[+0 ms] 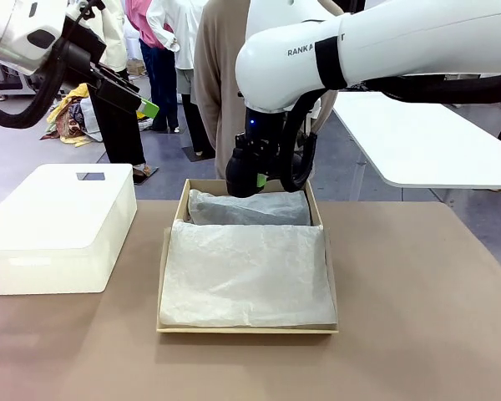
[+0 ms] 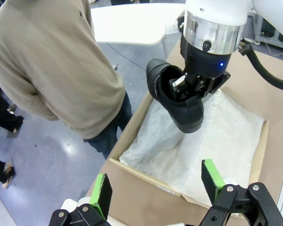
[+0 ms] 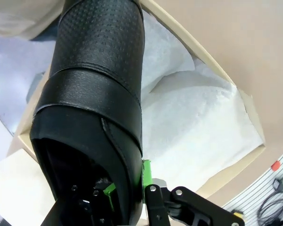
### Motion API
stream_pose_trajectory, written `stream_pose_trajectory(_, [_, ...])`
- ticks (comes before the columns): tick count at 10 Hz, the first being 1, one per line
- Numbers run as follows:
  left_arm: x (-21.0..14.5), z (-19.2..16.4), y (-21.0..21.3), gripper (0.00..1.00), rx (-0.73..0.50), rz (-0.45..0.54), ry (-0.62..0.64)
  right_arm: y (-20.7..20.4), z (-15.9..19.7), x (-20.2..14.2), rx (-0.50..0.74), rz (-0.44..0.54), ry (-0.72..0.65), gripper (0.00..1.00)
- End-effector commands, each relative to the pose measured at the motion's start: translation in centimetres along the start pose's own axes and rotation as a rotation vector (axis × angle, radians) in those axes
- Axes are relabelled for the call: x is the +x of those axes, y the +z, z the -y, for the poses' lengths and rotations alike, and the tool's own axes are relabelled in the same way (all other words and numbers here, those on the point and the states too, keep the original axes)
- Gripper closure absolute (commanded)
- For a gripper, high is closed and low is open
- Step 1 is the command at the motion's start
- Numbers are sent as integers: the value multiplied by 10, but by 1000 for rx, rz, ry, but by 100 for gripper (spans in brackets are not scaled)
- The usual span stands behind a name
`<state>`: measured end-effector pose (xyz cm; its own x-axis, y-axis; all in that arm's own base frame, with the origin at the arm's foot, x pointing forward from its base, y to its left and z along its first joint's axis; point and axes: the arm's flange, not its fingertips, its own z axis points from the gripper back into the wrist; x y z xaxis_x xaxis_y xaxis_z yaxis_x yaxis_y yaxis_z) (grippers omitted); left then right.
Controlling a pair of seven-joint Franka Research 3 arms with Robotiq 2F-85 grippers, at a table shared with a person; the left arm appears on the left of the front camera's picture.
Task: Pack the shoes into the box.
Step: Place the other shoe of the Shoes into the Shoes Box.
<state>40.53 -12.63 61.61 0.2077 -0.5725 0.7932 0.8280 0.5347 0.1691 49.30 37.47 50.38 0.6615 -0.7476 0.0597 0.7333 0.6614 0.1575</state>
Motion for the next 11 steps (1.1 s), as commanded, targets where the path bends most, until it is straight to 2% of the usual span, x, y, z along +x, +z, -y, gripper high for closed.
stream_pose_trajectory(1, [-2, -3, -1, 0, -17, 20, -13, 2, -10, -25, 30, 60, -172, 100])
stream_pose_trajectory(4, [-2, -3, -1, 0, -17, 20, -13, -2, -25, -47, 26, 77, -345, 100])
stream_pose_trajectory(8, [-2, -3, -1, 0, -17, 20, -13, -18, -41, -54, 25, 28, -569, 100])
stream_pose_trajectory(11, [-2, -3, -1, 0, -17, 20, -13, -30, -52, -59, 20, 47, -586, 100])
